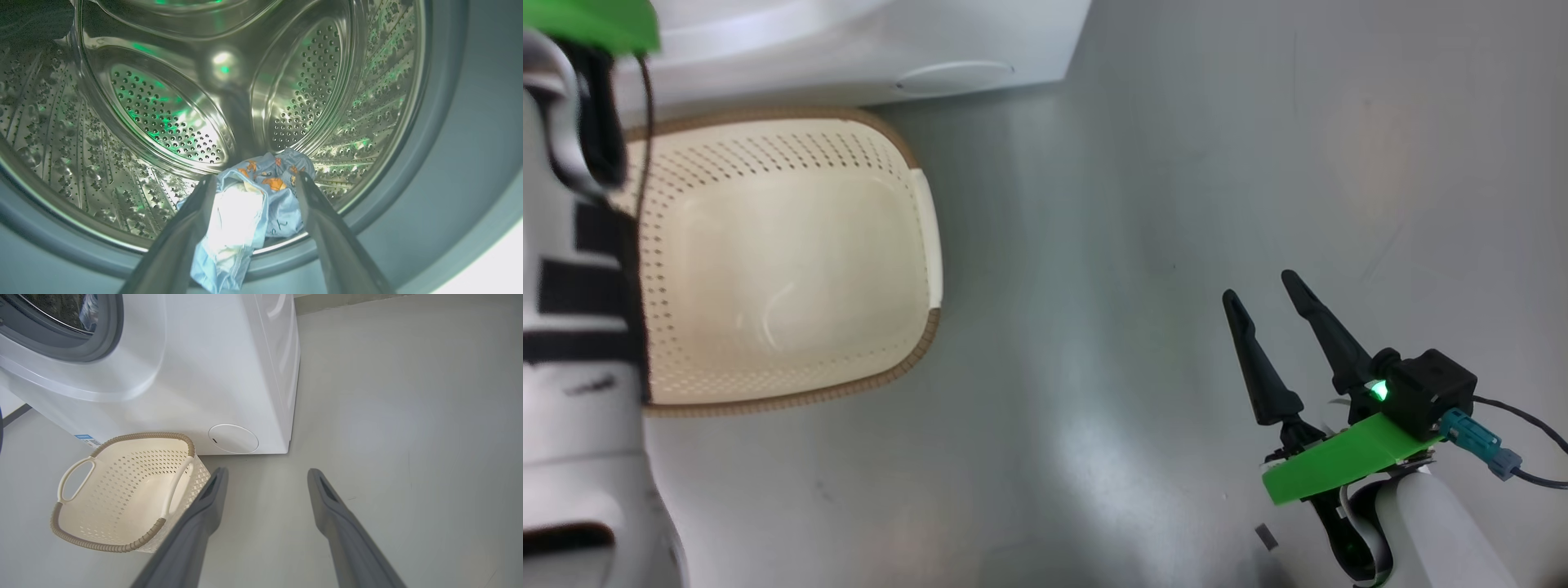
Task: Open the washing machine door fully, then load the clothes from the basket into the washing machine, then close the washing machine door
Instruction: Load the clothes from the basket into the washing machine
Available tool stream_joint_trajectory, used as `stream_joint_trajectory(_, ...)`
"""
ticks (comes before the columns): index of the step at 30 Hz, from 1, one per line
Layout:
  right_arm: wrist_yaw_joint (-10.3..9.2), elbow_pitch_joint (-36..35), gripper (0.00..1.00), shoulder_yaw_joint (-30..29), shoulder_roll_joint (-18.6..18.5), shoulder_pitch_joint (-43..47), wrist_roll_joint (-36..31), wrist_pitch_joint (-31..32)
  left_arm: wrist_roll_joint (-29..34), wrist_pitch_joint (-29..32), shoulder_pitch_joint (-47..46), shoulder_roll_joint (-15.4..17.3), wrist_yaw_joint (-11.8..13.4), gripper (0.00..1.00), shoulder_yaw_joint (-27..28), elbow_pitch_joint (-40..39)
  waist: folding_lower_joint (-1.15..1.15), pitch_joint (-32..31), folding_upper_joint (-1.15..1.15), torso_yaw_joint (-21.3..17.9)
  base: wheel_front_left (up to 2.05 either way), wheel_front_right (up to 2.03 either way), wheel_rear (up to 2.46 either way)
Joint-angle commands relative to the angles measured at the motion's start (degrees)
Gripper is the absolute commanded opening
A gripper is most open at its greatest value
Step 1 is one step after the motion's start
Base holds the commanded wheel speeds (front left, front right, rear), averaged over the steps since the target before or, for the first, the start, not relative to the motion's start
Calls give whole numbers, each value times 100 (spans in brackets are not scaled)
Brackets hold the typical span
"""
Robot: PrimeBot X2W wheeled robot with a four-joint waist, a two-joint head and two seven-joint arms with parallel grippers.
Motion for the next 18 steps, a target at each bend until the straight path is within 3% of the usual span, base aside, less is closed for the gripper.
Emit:
stream_joint_trajectory(1,9,-76,100,125,11,157,34,-27,-30,-28,363,193,-66,100,88,-263,0,-377,0,205,0,0,0)
stream_joint_trajectory(18,9,143,100,153,149,645,42,-27,-114,-28,3122,-45,-236,100,435,-1946,0,-1822,0,304,0,0,0)
